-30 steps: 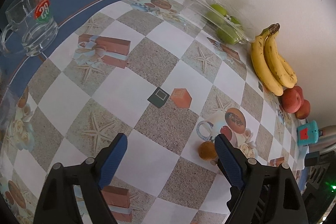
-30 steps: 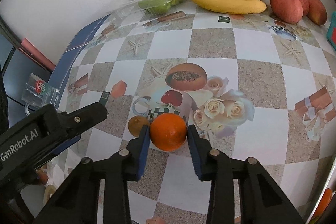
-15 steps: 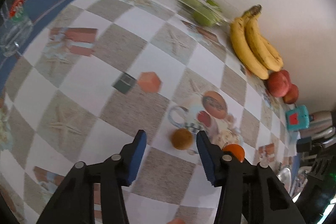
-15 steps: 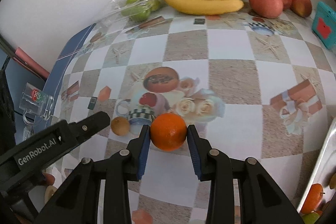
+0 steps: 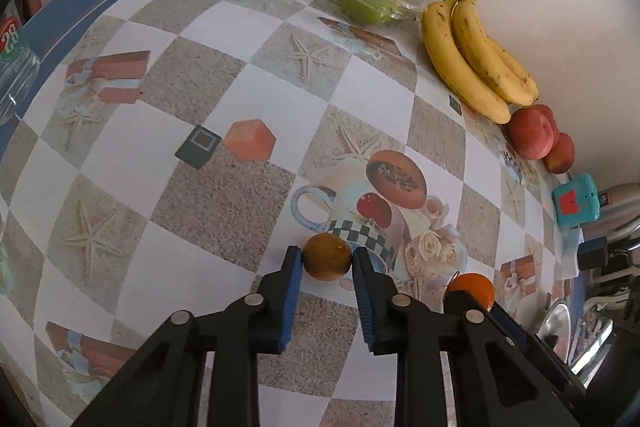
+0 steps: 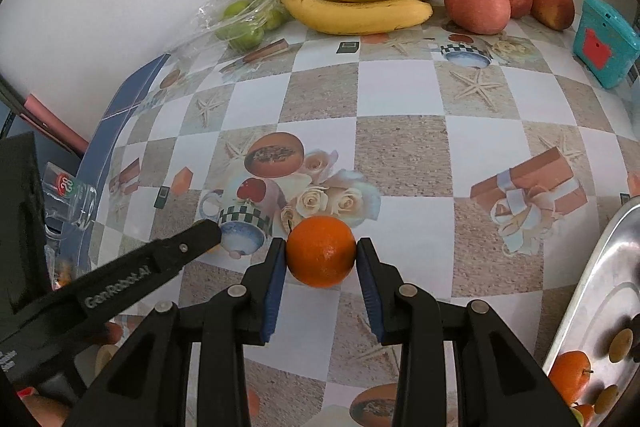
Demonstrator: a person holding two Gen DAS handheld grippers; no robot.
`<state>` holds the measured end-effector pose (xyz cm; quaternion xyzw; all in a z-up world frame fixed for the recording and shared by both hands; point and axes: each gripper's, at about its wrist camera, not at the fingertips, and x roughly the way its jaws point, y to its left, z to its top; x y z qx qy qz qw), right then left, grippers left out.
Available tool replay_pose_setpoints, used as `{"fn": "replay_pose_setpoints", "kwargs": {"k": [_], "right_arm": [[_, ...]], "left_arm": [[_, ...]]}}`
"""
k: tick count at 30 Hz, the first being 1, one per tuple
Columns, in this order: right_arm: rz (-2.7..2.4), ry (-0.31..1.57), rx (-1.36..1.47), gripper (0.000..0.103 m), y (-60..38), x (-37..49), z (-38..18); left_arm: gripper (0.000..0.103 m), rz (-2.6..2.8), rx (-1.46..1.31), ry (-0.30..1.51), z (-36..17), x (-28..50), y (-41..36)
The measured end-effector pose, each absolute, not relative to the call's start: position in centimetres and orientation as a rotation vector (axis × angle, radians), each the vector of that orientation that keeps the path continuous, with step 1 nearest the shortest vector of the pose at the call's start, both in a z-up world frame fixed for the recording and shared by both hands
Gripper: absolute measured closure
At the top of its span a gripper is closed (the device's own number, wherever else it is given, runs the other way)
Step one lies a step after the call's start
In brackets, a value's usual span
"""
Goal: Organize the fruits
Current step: 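Carry the kiwi and tangerine over the steel bowl with both tools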
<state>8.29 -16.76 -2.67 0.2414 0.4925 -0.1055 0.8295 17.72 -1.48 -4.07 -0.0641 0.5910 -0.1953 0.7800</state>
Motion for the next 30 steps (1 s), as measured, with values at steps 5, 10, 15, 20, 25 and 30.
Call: {"fn": "replay_pose_setpoints", "kwargs": {"k": [5,10,15,20,25,30], "right_arm": [[-0.226,1.045,0.517,0.066,-16.9,7.9,-2.6],[-0.228,1.044,0.519,0.066,-17.0,7.5,-2.5],[-0.23,1.034,0.533,0.066,-17.2,6.1,-1.9],[-0.244,1.031,0.547,0.066,-17.4,3.9,-1.6],[-0.262,1.032,0.574,0.066,-17.7,1.4,-1.1],[-0.268,1.017,0.559,0.066,-17.4,-0.5,0.2]], "left_arm": [[0.075,-0.42,-0.139,1.267,-3.7,17.6,-1.4],[0.075,-0.417,-0.151,1.259,-2.8,17.3,-0.9],[0.075,-0.411,-0.133,1.244,-1.6,16.5,-0.8],[0.075,-0.409,-0.097,1.236,-0.7,15.2,-0.9],[0.075,-0.436,-0.092,1.226,0.3,14.2,-1.0],[0.075,-0.425,-0.071,1.202,1.3,13.4,-0.9]]}}
